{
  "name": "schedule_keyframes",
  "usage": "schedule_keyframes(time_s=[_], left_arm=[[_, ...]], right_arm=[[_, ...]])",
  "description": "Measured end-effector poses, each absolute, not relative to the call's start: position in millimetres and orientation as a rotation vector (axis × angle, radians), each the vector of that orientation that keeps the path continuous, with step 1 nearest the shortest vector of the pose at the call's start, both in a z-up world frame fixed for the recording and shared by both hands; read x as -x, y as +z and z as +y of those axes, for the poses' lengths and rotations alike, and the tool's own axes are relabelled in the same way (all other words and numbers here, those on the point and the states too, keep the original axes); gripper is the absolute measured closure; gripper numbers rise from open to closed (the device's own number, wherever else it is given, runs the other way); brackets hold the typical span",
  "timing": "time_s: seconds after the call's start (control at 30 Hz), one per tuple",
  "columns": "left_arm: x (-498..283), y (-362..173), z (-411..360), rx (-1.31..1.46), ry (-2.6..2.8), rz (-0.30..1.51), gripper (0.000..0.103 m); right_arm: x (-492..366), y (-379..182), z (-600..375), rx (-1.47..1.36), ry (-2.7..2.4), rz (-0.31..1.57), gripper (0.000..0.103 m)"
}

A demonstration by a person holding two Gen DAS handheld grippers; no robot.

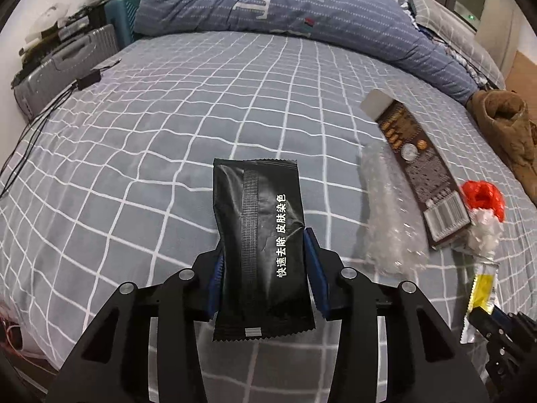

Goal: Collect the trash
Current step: 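Carry the black sachet and yellow wrapper with both tools down over the bin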

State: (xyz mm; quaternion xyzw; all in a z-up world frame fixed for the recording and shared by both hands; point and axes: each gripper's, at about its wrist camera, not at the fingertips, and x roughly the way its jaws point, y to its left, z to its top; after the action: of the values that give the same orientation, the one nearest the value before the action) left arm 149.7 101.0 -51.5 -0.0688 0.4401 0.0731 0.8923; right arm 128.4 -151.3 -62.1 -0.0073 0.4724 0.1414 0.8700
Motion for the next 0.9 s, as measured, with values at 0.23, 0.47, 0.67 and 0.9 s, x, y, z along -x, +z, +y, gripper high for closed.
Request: schedule_keyframes(time_s=[0.23, 0.47, 0.67, 0.9], left_arm=[[-125.8, -58.3, 82.3, 0.12, 0.109, 0.925, 0.062], [-94.3, -63.5, 73.9, 0.116, 0.083, 0.938, 0.062], [-72.5, -61.0, 66.1, 0.127, 0.077, 0.935, 0.062], [-50.2, -47.4, 53.2, 0.116, 0.07, 0.902, 0.061]], right_arm=[[-113.4, -62.3, -146.5, 0.024, 0.294, 0.978, 0.085], [-91.4, -60.3, -145.3, 0.022, 0.292, 0.972, 0.085], [-74.2, -61.6, -147.6, 0.008, 0.272, 0.98, 0.085], [-54.4, -45.2, -151.2, 0.03, 0.271, 0.93, 0.085]])
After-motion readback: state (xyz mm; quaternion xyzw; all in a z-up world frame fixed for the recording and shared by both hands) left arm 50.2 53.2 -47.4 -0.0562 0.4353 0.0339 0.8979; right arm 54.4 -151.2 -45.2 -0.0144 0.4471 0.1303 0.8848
